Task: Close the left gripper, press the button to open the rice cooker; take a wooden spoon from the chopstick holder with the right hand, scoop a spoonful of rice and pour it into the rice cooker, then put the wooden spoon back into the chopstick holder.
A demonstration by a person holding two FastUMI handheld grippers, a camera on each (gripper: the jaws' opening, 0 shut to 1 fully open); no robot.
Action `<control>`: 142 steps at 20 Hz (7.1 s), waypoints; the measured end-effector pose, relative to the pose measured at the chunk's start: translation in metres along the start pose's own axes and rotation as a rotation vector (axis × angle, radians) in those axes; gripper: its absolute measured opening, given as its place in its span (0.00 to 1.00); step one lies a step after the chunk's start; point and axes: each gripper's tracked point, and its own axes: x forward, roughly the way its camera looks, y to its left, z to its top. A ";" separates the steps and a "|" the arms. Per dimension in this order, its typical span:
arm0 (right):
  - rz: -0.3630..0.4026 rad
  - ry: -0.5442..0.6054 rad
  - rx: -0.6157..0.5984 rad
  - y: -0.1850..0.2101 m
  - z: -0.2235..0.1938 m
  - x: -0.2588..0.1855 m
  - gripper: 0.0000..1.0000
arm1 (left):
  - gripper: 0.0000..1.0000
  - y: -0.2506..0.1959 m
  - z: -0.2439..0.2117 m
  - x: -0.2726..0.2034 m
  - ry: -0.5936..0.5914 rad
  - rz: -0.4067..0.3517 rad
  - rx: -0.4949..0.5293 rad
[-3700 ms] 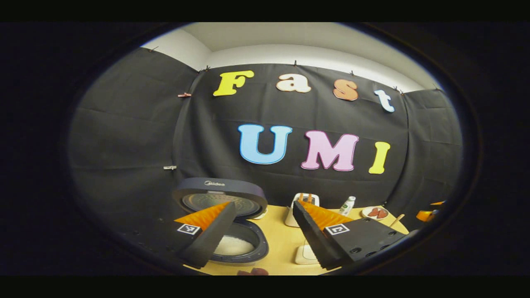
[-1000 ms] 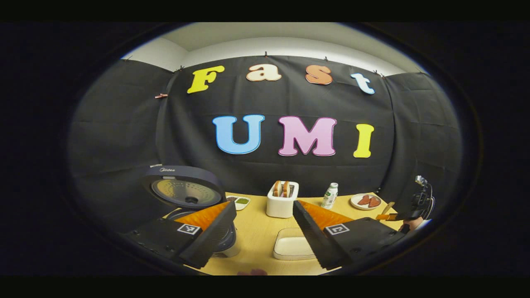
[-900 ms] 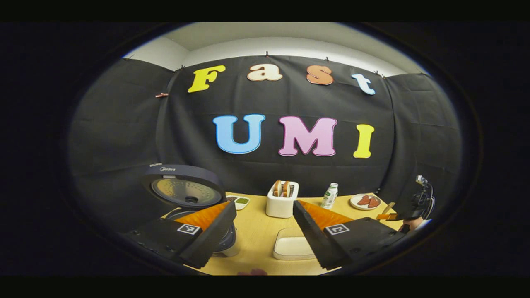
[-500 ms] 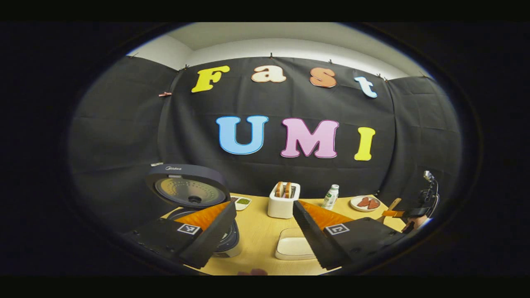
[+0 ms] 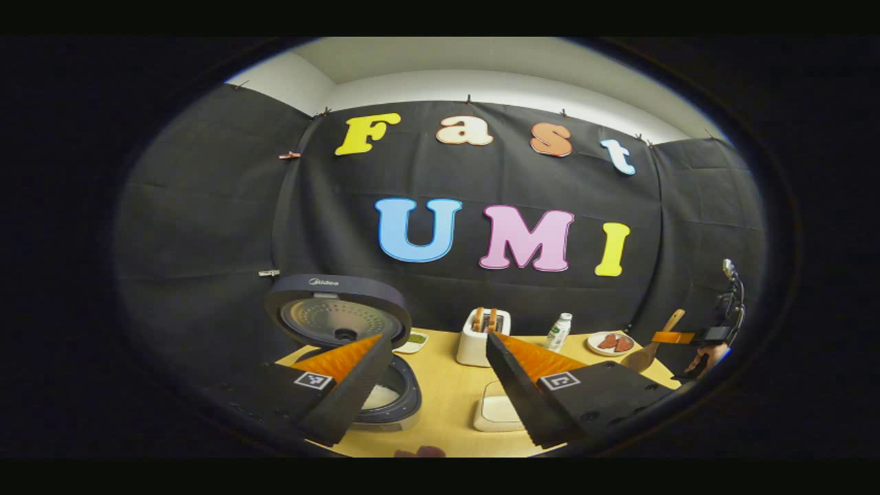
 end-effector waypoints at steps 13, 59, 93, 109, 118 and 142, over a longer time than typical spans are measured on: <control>0.075 0.087 -0.344 0.154 -0.098 0.013 0.07 | 0.94 0.066 -0.004 -0.018 -0.003 -0.029 0.001; 0.112 0.206 0.815 0.178 -0.119 0.033 0.07 | 0.94 0.114 -0.022 -0.034 -0.011 -0.001 -0.053; 0.572 0.132 -0.099 0.499 -0.134 0.001 0.07 | 0.90 0.168 -0.045 -0.039 0.004 0.125 -0.142; 0.755 -0.021 -0.566 0.509 -0.162 -0.013 0.06 | 0.90 0.165 -0.076 -0.046 0.062 0.137 -0.156; 0.827 -0.089 -0.713 0.516 -0.169 -0.032 0.06 | 0.94 0.160 -0.081 -0.042 0.071 0.134 -0.163; 0.476 -0.017 0.007 0.351 0.004 -0.060 0.07 | 0.94 0.090 -0.037 -0.044 0.004 0.072 -0.075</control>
